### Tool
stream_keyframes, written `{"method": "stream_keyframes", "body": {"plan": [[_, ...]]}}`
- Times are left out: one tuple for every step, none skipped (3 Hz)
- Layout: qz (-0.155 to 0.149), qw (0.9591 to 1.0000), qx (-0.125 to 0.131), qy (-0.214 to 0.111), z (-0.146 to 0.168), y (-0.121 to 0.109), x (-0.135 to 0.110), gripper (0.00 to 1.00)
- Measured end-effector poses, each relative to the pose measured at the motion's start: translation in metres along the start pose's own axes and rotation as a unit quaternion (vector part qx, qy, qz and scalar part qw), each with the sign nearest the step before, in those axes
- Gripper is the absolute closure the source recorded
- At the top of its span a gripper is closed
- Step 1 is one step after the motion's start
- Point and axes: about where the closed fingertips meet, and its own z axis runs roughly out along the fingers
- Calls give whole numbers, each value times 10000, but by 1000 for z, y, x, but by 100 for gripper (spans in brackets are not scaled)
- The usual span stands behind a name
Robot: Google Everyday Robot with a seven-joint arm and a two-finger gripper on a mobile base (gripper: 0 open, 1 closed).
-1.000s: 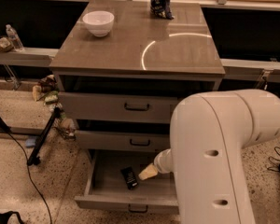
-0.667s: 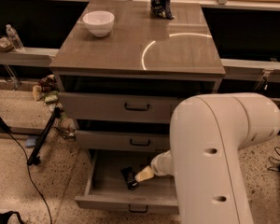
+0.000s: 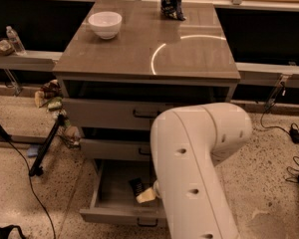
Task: Pick rxbar chocolate from bottom drawer and place on counter
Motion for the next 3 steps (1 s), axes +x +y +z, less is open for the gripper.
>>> {"method": "stream_keyframes", "body": {"plan": [[80, 9997, -37, -229, 30, 11, 6, 0], [135, 9990, 36, -415, 57, 19, 7, 0], [323, 9979, 234, -510, 86, 26, -1, 0]]}}
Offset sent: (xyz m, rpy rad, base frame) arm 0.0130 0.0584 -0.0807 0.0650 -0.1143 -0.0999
